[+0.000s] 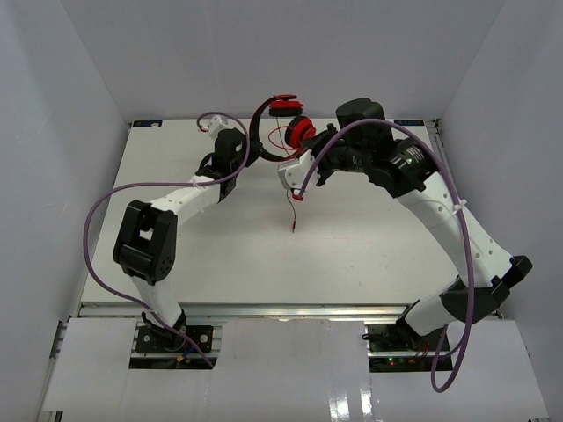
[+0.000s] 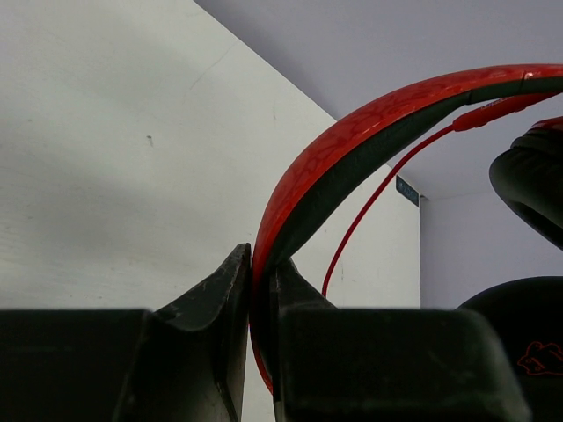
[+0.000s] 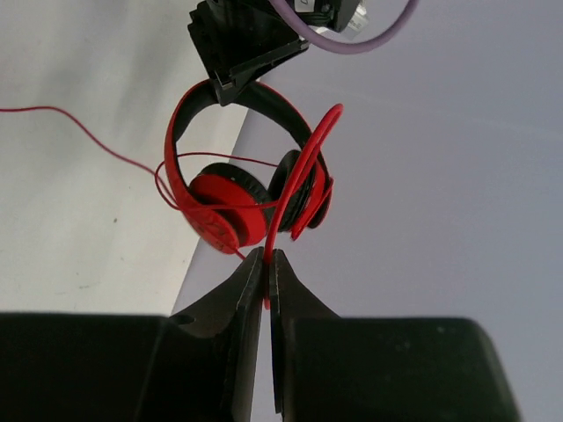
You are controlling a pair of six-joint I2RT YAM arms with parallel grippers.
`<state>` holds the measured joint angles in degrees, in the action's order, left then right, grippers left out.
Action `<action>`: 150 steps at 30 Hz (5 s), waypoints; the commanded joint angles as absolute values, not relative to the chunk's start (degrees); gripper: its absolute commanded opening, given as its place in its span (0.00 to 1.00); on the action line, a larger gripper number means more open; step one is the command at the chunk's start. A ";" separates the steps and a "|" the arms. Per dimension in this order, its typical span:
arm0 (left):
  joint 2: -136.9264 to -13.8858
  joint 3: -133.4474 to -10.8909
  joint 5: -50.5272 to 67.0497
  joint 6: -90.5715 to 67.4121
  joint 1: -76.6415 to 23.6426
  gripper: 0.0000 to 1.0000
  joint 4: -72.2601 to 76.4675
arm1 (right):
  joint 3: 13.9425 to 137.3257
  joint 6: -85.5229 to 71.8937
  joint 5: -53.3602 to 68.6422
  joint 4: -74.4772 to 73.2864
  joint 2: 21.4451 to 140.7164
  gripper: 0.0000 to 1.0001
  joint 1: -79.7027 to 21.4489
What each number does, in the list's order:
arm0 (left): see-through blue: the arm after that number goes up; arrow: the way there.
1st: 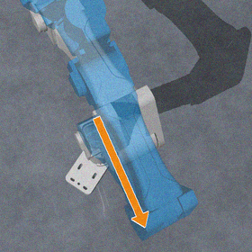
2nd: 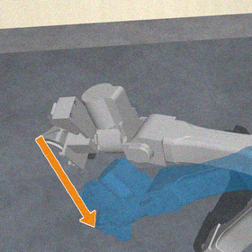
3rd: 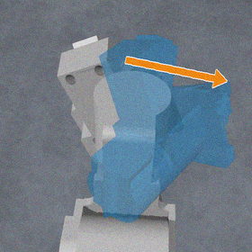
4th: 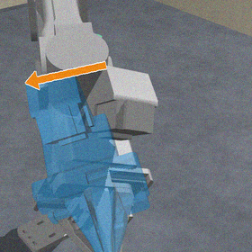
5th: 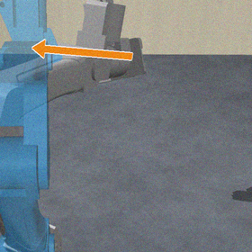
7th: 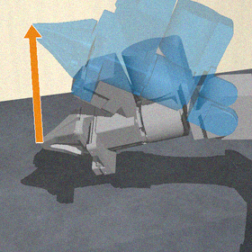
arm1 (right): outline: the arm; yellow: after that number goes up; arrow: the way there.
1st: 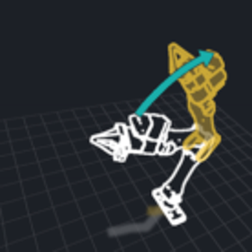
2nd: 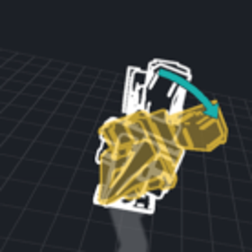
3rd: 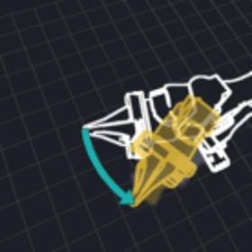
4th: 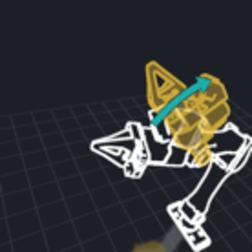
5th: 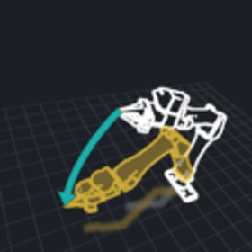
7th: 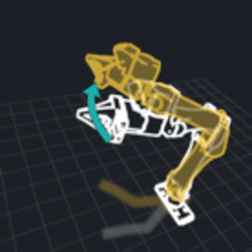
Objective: Wrap the headphones
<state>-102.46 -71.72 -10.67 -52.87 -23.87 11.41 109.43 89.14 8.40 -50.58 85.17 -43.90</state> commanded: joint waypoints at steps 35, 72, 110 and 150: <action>-95.63 -71.84 12.88 -37.61 -13.29 0.00 15.86 | 70.80 139.22 -5.85 -57.75 59.67 0.08 -42.22; -84.22 -65.03 15.61 -28.03 -9.84 0.00 17.40 | 90.49 76.40 38.06 -69.06 81.25 0.08 -60.21; -75.02 -64.47 -5.93 -23.51 -0.09 0.00 8.48 | 80.42 50.76 16.76 -49.89 99.75 0.15 -47.99; -59.38 -78.73 -0.84 -31.90 -0.09 0.00 -5.80 | 68.63 -33.20 51.00 67.84 104.31 0.90 -36.12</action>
